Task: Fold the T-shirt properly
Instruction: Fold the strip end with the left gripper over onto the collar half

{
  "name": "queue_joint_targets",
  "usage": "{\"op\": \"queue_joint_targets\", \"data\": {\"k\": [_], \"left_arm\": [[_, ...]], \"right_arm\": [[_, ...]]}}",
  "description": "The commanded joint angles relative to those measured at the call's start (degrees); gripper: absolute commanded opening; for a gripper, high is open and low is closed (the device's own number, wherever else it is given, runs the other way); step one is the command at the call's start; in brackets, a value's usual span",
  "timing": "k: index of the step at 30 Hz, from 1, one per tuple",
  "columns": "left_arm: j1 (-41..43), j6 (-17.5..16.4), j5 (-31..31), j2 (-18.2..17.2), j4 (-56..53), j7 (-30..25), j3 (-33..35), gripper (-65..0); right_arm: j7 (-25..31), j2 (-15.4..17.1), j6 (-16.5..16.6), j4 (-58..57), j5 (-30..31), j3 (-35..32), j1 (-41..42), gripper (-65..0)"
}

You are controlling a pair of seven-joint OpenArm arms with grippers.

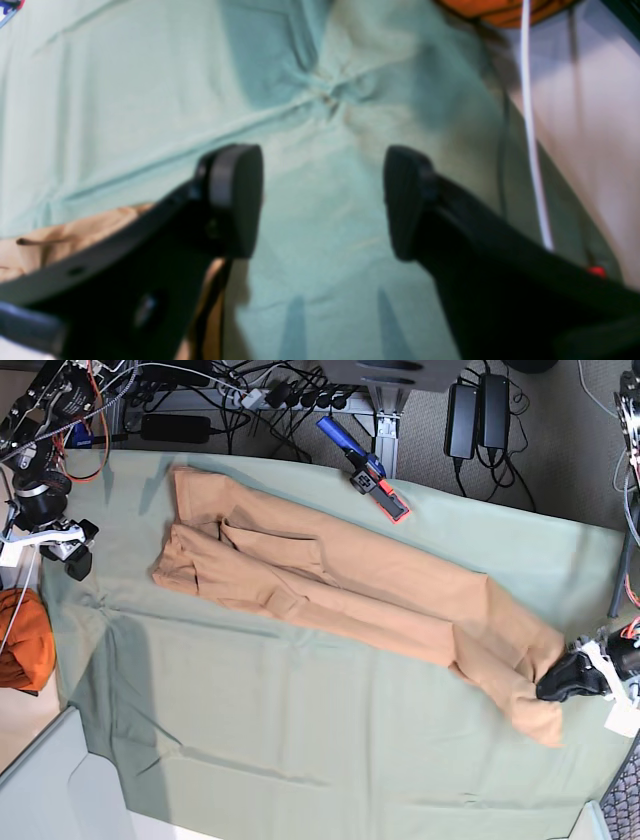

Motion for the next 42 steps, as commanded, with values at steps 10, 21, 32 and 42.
{"op": "queue_joint_targets", "data": {"k": [10, 21, 32, 42], "left_arm": [[4.3, -0.6, 10.6, 8.0, 16.5, -3.9, 18.9, -65.0], [3.8, -0.6, 17.6, 17.2, 8.9, -7.7, 24.0, -65.0], [3.8, -0.6, 16.7, 18.2, 7.0, -8.8, 24.1, -26.5], [3.8, -0.6, 13.2, 20.3, 7.0, -7.6, 24.0, -26.6]], "right_arm": [[1.7, 1.1, 5.5, 0.8, -0.1, 0.5, 0.6, -26.8], [1.7, 1.1, 5.5, 0.8, 0.1, 0.5, 0.6, -26.8], [1.6, 1.1, 5.5, 0.8, 0.3, 0.5, 0.6, -26.8], [0.1, 1.1, 5.5, 0.8, 0.7, 0.5, 0.4, -26.8]]}}
